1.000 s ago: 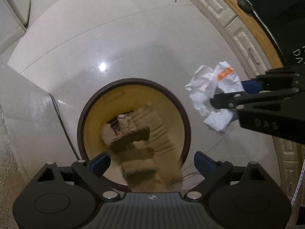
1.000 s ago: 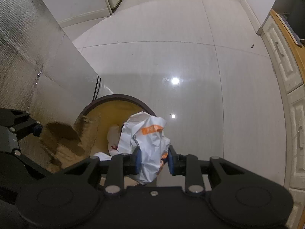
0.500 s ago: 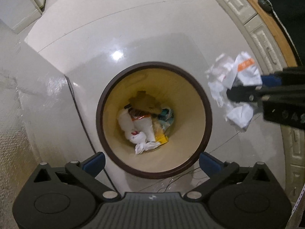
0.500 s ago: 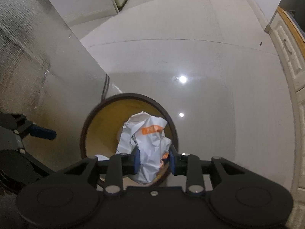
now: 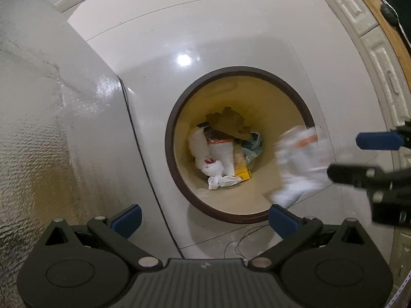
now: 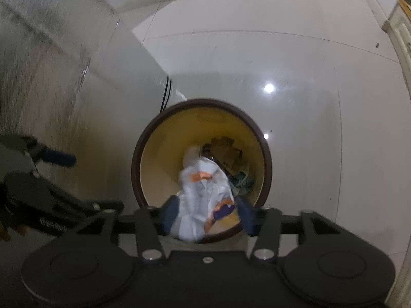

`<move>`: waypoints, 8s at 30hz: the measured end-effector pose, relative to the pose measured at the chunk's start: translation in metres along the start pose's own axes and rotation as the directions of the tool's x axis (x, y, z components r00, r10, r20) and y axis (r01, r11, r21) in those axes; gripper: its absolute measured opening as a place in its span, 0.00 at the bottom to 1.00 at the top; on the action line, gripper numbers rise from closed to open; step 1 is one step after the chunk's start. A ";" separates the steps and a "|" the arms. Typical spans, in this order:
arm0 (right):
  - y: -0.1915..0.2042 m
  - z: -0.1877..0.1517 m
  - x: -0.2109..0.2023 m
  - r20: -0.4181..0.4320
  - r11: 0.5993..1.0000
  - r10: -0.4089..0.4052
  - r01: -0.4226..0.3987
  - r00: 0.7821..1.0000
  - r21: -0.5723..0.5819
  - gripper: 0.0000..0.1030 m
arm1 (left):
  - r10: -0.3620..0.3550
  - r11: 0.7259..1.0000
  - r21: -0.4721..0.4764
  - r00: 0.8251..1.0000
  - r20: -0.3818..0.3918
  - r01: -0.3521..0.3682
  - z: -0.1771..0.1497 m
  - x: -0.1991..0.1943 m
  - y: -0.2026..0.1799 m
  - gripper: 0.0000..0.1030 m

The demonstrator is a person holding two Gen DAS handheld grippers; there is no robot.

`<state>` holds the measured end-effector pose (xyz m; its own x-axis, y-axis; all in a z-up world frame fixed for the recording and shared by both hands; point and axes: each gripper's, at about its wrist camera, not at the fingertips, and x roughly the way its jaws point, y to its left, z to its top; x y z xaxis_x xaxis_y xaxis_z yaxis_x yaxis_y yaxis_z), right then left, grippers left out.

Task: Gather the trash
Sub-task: 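Open both tools over the bin to drop the cardboard and paper, then move both open tools back toward the table, then grasp the teal bottle cap with the left tool while the right tool grasps the blue can, then lift the teal cap and blue Pepsi can off the table with both tools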

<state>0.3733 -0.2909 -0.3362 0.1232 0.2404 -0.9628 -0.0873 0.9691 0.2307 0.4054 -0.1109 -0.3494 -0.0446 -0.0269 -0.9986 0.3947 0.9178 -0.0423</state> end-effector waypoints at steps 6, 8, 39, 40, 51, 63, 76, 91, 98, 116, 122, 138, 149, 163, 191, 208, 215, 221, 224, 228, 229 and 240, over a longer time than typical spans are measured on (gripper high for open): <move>0.003 -0.001 0.005 -0.050 0.999 -0.040 0.039 0.998 -0.022 0.61 | 0.003 1.000 -0.010 1.000 0.007 -0.003 -0.001 -0.005 0.001 1.00; 0.001 -0.001 0.004 -0.055 0.999 -0.049 0.048 0.997 -0.016 0.61 | 0.004 1.000 -0.013 1.000 0.011 -0.004 -0.001 -0.008 0.000 1.00; -0.007 -0.039 -0.108 0.148 0.995 -0.095 0.089 0.984 0.048 1.00 | 0.034 0.997 -0.070 0.971 0.236 -0.017 -0.044 -0.117 -0.009 1.00; -0.005 -0.039 -0.111 0.161 0.994 -0.102 0.094 0.982 0.052 1.00 | 0.033 0.997 -0.074 0.968 0.248 -0.016 -0.046 -0.122 -0.010 1.00; -0.004 -0.056 -0.166 0.290 0.991 -0.116 0.092 0.950 0.093 1.00 | 0.029 0.998 -0.063 0.919 0.394 -0.004 -0.064 -0.178 -0.024 1.00; 0.002 -0.080 -0.249 0.522 0.989 -0.136 0.090 0.842 0.113 1.00 | 0.028 0.999 -0.033 0.797 0.604 -0.010 -0.091 -0.250 -0.052 1.00; 0.011 -0.106 -0.321 0.718 0.987 -0.163 0.120 0.677 0.111 1.00 | 0.046 0.999 -0.043 0.600 0.799 -0.019 -0.131 -0.327 -0.070 1.00; 0.069 -0.122 -0.372 0.844 0.995 -0.061 0.100 0.532 0.009 1.00 | 0.080 0.997 -0.072 0.368 0.926 -0.035 -0.229 -0.410 -0.065 1.00; 0.109 -0.127 -0.386 0.862 0.994 0.046 0.060 0.506 -0.089 1.00 | 0.166 0.985 -0.143 0.308 0.937 -0.098 -0.278 -0.439 -0.036 1.00; 0.243 -0.120 -0.360 0.794 0.939 0.259 0.049 0.551 -0.340 1.00 | 0.358 0.933 -0.329 0.297 0.885 -0.142 -0.349 -0.462 0.091 1.00; 0.288 -0.115 -0.340 0.749 0.900 0.323 0.058 0.578 -0.433 1.00 | 0.426 0.905 -0.391 0.337 0.840 -0.168 -0.346 -0.454 0.148 1.00; 0.352 -0.073 -0.310 0.646 0.764 0.407 0.147 0.645 -0.628 1.00 | 0.462 0.874 -0.467 0.522 0.717 -0.133 -0.264 -0.390 0.275 1.00; 0.411 -0.061 -0.315 0.472 0.457 0.328 0.300 0.819 -0.837 0.88 | 0.413 0.884 -0.461 0.592 0.692 -0.078 -0.217 -0.361 0.318 1.00; 0.472 -0.012 -0.272 0.301 0.369 0.030 0.269 0.953 -0.890 0.83 | 0.348 0.908 -0.418 0.590 0.729 -0.020 -0.216 -0.361 0.337 0.99; 0.410 0.030 -0.340 0.226 0.693 0.482 -0.210 0.847 -0.690 0.29 | 0.263 0.943 -0.331 0.506 0.822 0.048 -0.227 -0.376 0.317 0.49; 0.366 0.023 -0.305 0.265 0.736 0.589 -0.370 0.764 -0.567 0.33 | 0.068 0.993 -0.108 0.546 0.835 0.043 -0.229 -0.367 0.261 0.49; 0.362 0.026 -0.296 0.245 0.719 0.629 -0.433 0.738 -0.543 0.34 | -0.030 0.988 -0.057 0.547 0.837 0.142 -0.225 -0.357 0.257 0.49; 0.368 0.024 -0.295 0.189 0.701 0.611 -0.414 0.769 -0.581 0.38 | -0.059 0.982 -0.046 0.535 0.843 0.182 -0.223 -0.355 0.257 0.49; 0.379 0.022 -0.290 0.172 0.702 0.579 -0.381 0.797 -0.602 0.43 | -0.092 0.982 -0.010 0.528 0.845 0.187 -0.223 -0.357 0.252 0.49; 0.391 0.022 -0.287 0.158 0.700 0.564 -0.368 0.810 -0.611 0.44 | -0.107 0.978 -0.002 0.517 0.850 0.207 -0.224 -0.357 0.253 0.49; 0.392 0.022 -0.286 0.159 0.703 0.563 -0.369 0.811 -0.608 0.44 | -0.108 0.977 -0.004 0.516 0.850 0.211 -0.224 -0.357 0.254 0.49; 0.376 0.015 -0.293 0.243 0.738 0.568 -0.355 0.786 -0.574 0.39 | -0.018 0.965 -0.109 0.475 0.880 0.239 -0.236 -0.366 0.272 0.49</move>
<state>0.3193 0.0043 0.0347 0.2874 0.7530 -0.5920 -0.6759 0.5974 0.4317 0.3125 0.2416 0.0116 0.7790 -0.3782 -0.5001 0.2706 0.9223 -0.2759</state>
